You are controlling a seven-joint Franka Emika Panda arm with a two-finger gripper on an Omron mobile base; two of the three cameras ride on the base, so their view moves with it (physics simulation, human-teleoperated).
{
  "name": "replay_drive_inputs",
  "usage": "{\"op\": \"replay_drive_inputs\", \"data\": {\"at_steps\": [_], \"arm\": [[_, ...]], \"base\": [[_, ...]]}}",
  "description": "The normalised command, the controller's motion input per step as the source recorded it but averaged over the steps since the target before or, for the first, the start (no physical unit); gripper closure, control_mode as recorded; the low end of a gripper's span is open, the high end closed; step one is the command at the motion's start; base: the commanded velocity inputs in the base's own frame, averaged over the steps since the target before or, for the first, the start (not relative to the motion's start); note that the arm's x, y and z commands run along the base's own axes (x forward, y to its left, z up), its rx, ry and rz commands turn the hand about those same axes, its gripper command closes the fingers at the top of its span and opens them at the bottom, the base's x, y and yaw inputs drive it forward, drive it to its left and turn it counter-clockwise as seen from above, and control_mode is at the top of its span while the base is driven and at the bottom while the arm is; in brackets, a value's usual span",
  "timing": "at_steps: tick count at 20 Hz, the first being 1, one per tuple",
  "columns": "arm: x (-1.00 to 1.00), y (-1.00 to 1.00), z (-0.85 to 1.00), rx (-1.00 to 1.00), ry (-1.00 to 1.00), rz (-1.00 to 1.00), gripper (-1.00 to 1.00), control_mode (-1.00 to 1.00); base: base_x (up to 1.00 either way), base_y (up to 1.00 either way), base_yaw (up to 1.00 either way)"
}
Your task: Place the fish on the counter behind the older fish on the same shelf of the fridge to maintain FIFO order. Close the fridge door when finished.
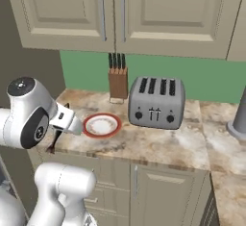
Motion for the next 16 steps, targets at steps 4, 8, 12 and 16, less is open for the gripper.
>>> {"op": "replay_drive_inputs", "data": {"at_steps": [4,8,12,16], "arm": [[0.0,0.0,0.0,0.0,0.0,0.0,1.0,1.0],[0.0,0.0,0.0,0.0,0.0,0.0,1.0,1.0],[0.0,0.0,0.0,0.0,0.0,0.0,1.0,1.0],[0.0,0.0,0.0,0.0,0.0,0.0,1.0,1.0]], "base": [[-1.0,0.0,0.0],[-1.0,0.07,0.0],[-1.0,0.61,0.03],[-0.93,0.99,0.19]]}}
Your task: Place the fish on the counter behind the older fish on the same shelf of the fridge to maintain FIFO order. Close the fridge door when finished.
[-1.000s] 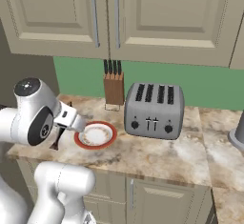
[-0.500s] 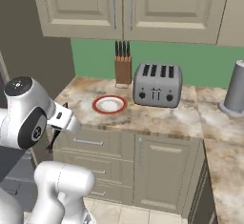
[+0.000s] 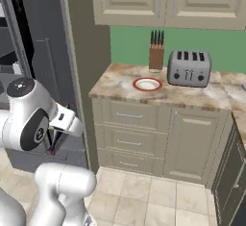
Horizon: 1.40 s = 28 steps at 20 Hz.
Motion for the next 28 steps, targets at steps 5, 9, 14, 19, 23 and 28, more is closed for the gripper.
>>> {"op": "replay_drive_inputs", "data": {"at_steps": [5,9,14,19,23,28], "arm": [[0.0,0.0,0.0,0.0,0.0,0.0,1.0,1.0],[0.0,0.0,0.0,0.0,0.0,0.0,1.0,1.0],[0.0,0.0,0.0,0.0,0.0,0.0,1.0,1.0],[0.0,0.0,0.0,0.0,0.0,0.0,1.0,1.0],[0.0,0.0,0.0,0.0,0.0,0.0,1.0,1.0],[0.0,0.0,0.0,0.0,0.0,0.0,1.0,1.0]], "base": [[-0.61,1.0,0.24],[0.01,1.0,0.15],[0.9,0.61,-0.02],[0.74,0.48,-0.16],[0.5,0.37,-0.19],[0.68,0.29,-0.22]]}}
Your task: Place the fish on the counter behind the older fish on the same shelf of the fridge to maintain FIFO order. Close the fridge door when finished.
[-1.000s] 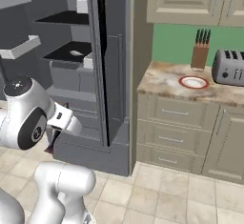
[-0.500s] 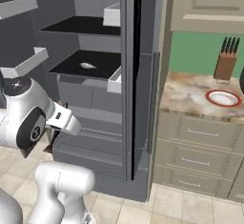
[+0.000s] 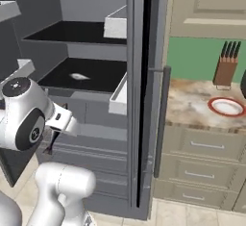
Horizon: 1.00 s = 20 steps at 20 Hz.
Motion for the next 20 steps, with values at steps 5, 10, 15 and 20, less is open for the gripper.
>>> {"op": "replay_drive_inputs", "data": {"at_steps": [5,10,15,20], "arm": [[0.0,0.0,0.0,0.0,0.0,0.0,1.0,1.0],[0.0,0.0,0.0,0.0,0.0,0.0,1.0,1.0],[0.0,0.0,0.0,0.0,0.0,0.0,1.0,1.0],[0.0,0.0,0.0,0.0,0.0,0.0,1.0,1.0]], "base": [[0.7,0.4,-0.12],[0.55,0.43,-0.02],[0.71,0.24,0.0],[0.97,0.11,0.0]]}}
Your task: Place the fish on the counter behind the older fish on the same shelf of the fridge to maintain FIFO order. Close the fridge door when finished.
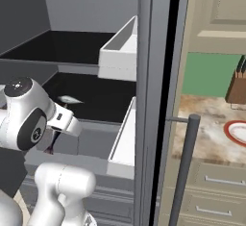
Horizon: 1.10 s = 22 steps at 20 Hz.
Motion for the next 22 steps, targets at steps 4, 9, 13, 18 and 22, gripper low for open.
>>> {"op": "replay_drive_inputs", "data": {"at_steps": [4,9,13,18,22], "arm": [[0.5,0.0,-0.09,0.0,-0.07,0.04,1.0,-1.0],[1.0,0.12,-0.35,-0.02,-0.2,0.14,1.0,-1.0],[0.91,0.05,-0.12,0.0,-0.07,0.06,1.0,-1.0],[0.69,0.0,-0.03,0.0,-0.03,0.0,1.0,-1.0],[0.68,0.0,-0.04,0.0,0.0,0.0,1.0,-1.0]], "base": [[0.5,0.0,0.02],[0.0,0.0,0.0],[0.0,0.0,0.0],[0.0,0.0,0.0],[0.0,0.0,0.0]]}}
